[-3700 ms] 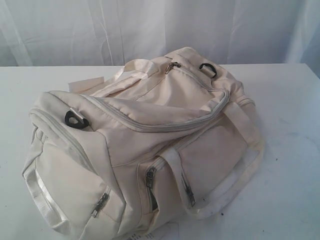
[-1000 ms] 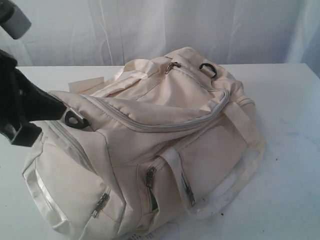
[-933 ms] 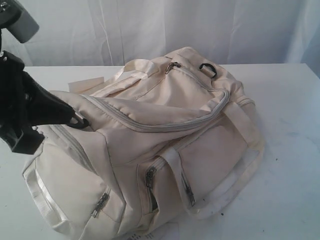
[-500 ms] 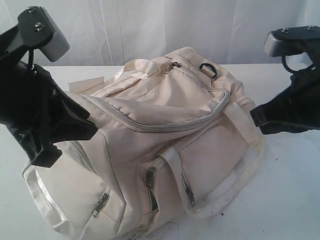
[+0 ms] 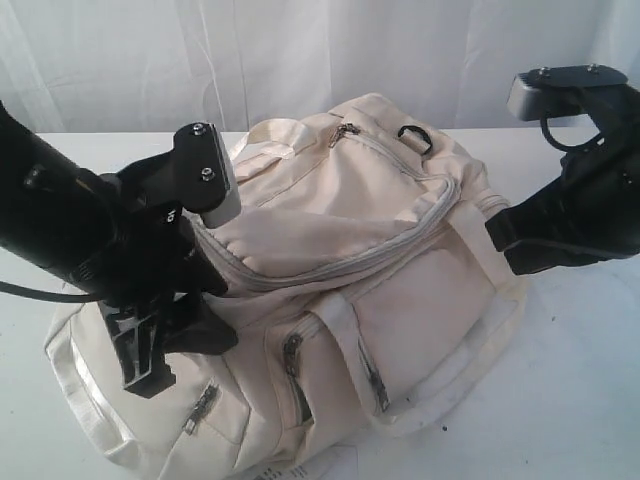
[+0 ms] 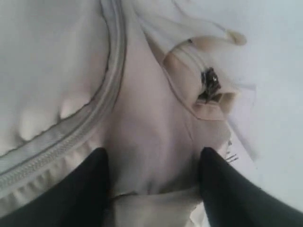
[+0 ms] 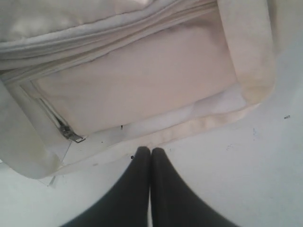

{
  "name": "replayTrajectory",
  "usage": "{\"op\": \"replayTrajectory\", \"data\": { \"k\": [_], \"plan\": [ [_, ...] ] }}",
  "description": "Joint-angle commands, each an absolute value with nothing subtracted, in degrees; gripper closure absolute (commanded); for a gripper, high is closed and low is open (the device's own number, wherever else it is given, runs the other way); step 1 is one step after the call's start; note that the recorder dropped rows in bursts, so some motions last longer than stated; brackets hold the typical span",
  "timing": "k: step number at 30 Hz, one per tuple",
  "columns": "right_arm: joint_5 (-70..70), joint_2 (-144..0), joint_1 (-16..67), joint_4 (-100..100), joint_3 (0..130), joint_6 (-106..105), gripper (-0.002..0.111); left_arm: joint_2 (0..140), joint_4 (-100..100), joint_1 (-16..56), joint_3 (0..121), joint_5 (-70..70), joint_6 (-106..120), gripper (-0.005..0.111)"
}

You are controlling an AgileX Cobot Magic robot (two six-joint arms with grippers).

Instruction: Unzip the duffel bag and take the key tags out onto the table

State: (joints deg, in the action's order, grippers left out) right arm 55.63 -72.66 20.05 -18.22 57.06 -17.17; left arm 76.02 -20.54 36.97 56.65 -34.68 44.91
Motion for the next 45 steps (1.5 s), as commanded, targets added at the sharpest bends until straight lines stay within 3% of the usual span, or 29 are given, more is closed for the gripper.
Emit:
{"op": "replayTrajectory", "data": {
  "k": [1,5,13,21,25,28,30,34,40,45],
  "plan": [
    [55.9,-72.6,20.0,-18.5,57.5,-17.8,0.108,76.0,-5.8,37.3,56.8,-40.4,33.0,0.076],
    [55.9,-72.6,20.0,-18.5,57.5,-17.8,0.108,76.0,2.7,37.3,56.8,-44.6,28.3,0.107],
    [54.6,-72.6,20.0,-18.4,57.5,-17.4,0.108,76.0,5.5,37.3,56.8,-54.5,27.6,0.107],
    [49.3,-73.9,20.0,-18.6,60.5,-18.1,0.108,75.9,-1.1,37.3,56.8,-55.3,27.6,0.107],
    [49.5,-78.1,20.0,-18.6,67.2,-18.2,0.108,75.9,-3.0,37.3,57.9,-55.7,28.2,0.091],
    [49.6,-84.9,22.0,-18.4,77.4,-21.2,0.108,75.9,-3.6,37.3,62.9,-60.2,27.8,0.058],
    [49.6,-89.9,24.2,-18.4,83.6,-22.5,0.108,75.6,-3.1,37.3,66.1,-62.3,23.6,0.051],
    [50.2,-101.6,27.4,-15.4,96.0,-22.5,0.108,70.7,2.4,37.3,67.6,-62.6,20.3,0.066],
    [57.5,-119.4,28.2,-8.4,117.0,-22.3,0.108,64.3,20.3,34.9,59.7,-56.3,4.8,0.107],
    [54.7,-125.4,29.6,-7.9,122.1,-27.1,0.080,64.3,19.3,34.3,58.8,-52.0,3.5,0.107]
  ]
}}
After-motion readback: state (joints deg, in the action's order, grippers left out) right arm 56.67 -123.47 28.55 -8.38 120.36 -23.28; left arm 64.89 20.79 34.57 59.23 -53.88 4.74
